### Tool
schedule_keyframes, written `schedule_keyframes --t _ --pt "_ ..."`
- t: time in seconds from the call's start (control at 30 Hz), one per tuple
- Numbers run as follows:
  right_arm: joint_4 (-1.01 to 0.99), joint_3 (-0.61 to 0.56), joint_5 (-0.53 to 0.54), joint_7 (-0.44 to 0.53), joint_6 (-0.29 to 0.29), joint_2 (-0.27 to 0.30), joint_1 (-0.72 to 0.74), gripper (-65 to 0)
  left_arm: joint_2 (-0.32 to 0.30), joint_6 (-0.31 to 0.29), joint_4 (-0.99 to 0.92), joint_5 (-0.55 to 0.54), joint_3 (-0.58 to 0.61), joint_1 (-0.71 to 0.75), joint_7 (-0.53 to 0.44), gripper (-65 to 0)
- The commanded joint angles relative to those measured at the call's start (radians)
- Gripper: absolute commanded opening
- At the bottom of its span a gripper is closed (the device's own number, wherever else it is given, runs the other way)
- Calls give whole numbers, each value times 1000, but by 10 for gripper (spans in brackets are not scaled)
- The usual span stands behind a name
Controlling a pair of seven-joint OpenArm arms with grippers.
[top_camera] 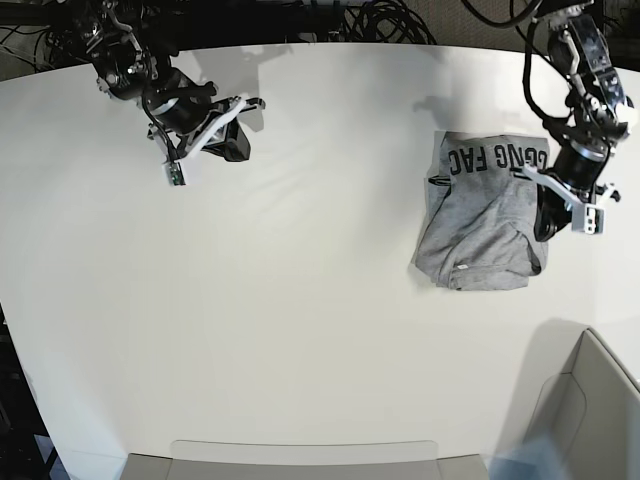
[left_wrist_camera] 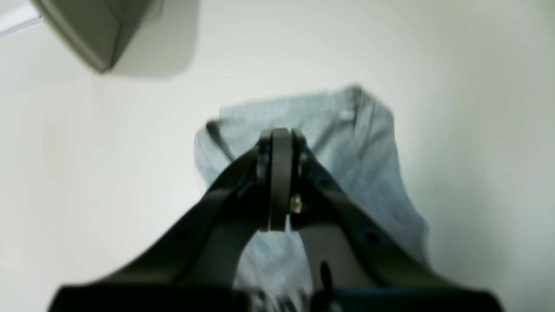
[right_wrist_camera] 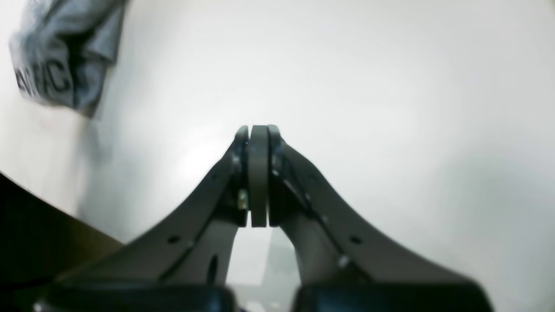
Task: Fold the T-shirt properly
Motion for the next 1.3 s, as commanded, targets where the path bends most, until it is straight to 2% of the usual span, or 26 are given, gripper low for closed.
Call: schedule_keyframes --t 0.0,0.17,0.3,0.5,0.6,0.77,0.97,1.03,1.07,1.17,1.27 --pt "17 2 2 45 9 5 -26 -650 -11 0 36 -7 -27 24 -23 -650" --pt "17 3 -11 184 7 15 -193 -650 23 -5 62 -7 -110 170 -23 -650" --pt "17 0 -93 286 2 36 -338 -650 41 -6 62 -7 -124 274 -46 -650" --pt "16 6 -104 374 1 34 -522 -650 59 -6 62 -6 -126 449 -147 -650" --pt "16 10 -104 432 1 42 -605 -650 61 -6 62 -6 -126 504 -150 -650" --pt "14 79 -104 487 1 30 -744 -650 59 -6 57 -6 -124 584 -150 -650" --pt "-52 112 -116 490 1 -18 -804 -650 53 -8 -59 2 -118 648 -161 -650" --pt "-95 109 -162 490 1 -47 -804 -650 55 -10 -124 74 -115 650 -187 -650" --pt "-112 109 -184 490 1 -68 -804 -650 59 -10 -151 114 -113 650 -219 -650" --pt "-170 114 -270 492 7 -157 -798 -650 64 -10 -280 217 -64 662 -394 -650" --pt "-217 112 -336 492 10 -203 -783 -650 92 -10 -402 247 -47 682 -523 -650"
